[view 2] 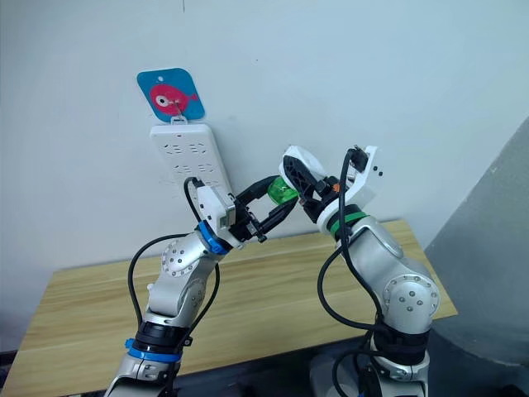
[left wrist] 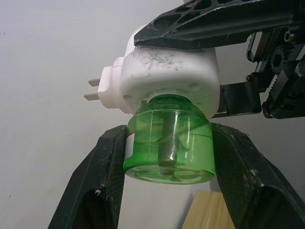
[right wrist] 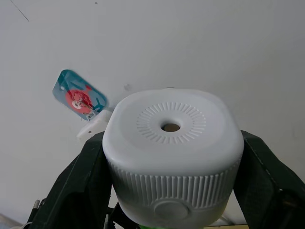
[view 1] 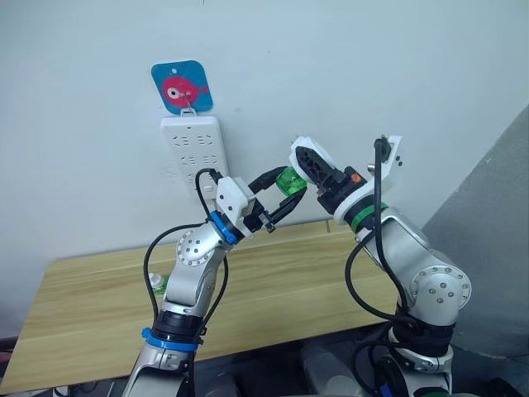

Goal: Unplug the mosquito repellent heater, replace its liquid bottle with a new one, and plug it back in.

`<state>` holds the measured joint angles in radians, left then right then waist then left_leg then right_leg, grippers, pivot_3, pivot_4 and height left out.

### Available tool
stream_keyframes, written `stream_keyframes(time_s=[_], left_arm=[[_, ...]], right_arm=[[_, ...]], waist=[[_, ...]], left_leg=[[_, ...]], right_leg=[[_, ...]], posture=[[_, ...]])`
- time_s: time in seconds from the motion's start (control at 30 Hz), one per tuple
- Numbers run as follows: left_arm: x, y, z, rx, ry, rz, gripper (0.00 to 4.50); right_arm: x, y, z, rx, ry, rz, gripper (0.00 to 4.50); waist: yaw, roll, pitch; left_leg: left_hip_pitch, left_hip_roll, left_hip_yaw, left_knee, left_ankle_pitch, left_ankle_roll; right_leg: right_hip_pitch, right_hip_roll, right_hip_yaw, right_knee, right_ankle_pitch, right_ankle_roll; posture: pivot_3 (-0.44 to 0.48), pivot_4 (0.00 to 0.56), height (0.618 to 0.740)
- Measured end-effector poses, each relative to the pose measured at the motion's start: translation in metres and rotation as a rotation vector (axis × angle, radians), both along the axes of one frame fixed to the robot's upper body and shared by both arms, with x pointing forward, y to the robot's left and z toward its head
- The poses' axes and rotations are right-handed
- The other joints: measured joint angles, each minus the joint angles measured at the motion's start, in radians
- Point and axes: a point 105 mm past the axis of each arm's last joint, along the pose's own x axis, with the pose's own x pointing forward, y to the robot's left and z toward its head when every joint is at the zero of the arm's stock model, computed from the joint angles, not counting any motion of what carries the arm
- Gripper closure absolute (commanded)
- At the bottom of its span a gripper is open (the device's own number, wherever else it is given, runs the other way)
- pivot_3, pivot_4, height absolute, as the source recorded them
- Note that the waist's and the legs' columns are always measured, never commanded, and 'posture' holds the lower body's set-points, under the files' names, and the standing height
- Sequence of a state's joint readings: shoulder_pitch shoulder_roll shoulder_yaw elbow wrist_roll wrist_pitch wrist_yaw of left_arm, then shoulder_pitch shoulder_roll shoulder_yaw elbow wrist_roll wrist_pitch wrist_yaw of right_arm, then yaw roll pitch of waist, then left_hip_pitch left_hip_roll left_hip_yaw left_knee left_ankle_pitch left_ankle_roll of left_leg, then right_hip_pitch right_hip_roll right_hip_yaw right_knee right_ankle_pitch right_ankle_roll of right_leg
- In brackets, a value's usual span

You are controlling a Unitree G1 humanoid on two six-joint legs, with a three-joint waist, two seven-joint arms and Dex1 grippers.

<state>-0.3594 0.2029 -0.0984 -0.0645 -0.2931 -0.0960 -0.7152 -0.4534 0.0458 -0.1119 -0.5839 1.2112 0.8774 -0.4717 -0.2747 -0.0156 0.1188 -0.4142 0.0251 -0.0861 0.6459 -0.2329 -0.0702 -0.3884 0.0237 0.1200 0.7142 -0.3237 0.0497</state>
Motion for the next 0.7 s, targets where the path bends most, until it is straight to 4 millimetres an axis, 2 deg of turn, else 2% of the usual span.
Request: stream_keyframes(time_s=[0.23,0.27,0.33,0.37,0.57,0.7], left_arm=[[-0.001,0.000,0.000,0.003,-0.002,-0.005,2.21],[-0.001,0.000,0.000,0.005,-0.002,-0.006,2.21],[-0.001,0.000,0.000,0.008,-0.002,-0.011,2.21],[-0.001,0.000,0.000,0.012,-0.003,-0.013,2.21],[-0.004,0.003,-0.003,0.058,-0.015,-0.034,2.21],[-0.008,0.008,-0.011,0.095,-0.011,-0.049,2.21]], right_arm=[[-0.001,-0.001,0.000,-0.006,-0.001,0.008,1.48],[-0.001,-0.001,0.000,-0.005,-0.001,0.011,0.75],[-0.003,-0.001,0.002,0.005,-0.006,0.032,0.12],[-0.004,-0.001,0.002,0.004,-0.009,0.037,0.00],[-0.015,-0.016,-0.006,-0.067,-0.011,0.149,0.00],[-0.031,-0.035,-0.022,-0.197,0.021,0.258,0.00]], waist=[[0.000,0.000,0.000],[0.000,0.000,0.000],[0.001,0.000,0.000],[0.001,0.000,0.000],[0.004,0.000,0.000],[0.013,0.000,0.000]], left_leg=[[0.000,0.000,0.000,0.000,0.000,0.000],[0.000,0.000,0.000,0.000,0.000,0.000],[0.000,0.000,0.000,0.000,0.000,0.000],[0.000,0.000,0.000,0.000,0.000,0.000],[0.000,0.000,0.000,0.000,0.000,0.000],[0.000,0.000,0.001,0.000,0.000,0.000]], right_leg=[[0.000,0.000,0.000,0.000,0.000,0.000],[0.000,0.000,0.000,0.000,0.000,0.000],[0.000,0.000,0.000,0.000,0.000,0.000],[0.000,0.000,0.000,0.000,0.000,0.000],[0.001,0.000,0.000,-0.001,0.000,0.001],[0.001,0.000,0.001,-0.001,-0.002,0.003]], posture=[[-0.239,0.063,0.724],[-0.239,0.063,0.724],[-0.239,0.063,0.724],[-0.239,0.063,0.724],[-0.248,0.072,0.724],[-0.253,0.081,0.724]])
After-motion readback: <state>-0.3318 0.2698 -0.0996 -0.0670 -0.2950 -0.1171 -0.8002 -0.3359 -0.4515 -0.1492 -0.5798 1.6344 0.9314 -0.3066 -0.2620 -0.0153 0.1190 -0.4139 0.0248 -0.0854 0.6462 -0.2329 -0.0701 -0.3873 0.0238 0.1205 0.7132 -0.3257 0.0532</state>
